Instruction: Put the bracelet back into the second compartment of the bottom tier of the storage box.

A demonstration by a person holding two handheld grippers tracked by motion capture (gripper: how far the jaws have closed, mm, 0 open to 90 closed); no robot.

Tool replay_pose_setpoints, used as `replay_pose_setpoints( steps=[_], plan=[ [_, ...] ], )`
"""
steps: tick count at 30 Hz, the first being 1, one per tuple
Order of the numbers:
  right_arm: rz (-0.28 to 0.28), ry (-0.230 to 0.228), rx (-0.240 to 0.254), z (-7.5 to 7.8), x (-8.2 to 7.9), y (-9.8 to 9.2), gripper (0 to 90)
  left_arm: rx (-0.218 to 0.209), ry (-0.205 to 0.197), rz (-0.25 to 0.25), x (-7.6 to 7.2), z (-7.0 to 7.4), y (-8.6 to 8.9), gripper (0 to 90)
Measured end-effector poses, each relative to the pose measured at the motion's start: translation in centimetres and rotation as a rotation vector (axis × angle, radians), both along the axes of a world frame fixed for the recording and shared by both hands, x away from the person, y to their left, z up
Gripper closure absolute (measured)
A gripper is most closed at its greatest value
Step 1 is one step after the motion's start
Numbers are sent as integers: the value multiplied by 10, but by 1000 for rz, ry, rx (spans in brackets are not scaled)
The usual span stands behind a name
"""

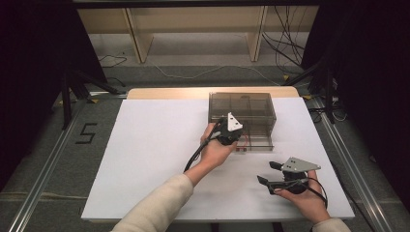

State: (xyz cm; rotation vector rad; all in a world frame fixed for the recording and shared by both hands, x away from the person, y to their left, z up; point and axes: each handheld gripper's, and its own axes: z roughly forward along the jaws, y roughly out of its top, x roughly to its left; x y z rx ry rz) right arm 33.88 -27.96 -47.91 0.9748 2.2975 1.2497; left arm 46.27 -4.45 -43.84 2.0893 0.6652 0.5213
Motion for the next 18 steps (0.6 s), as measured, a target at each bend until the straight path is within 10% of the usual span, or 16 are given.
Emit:
replay_pose_setpoints(
  steps=[18],
  plan=[
    [2,-1,0,0,0,0,276,17,-32,1,9,-7,-6,869]
  ],
)
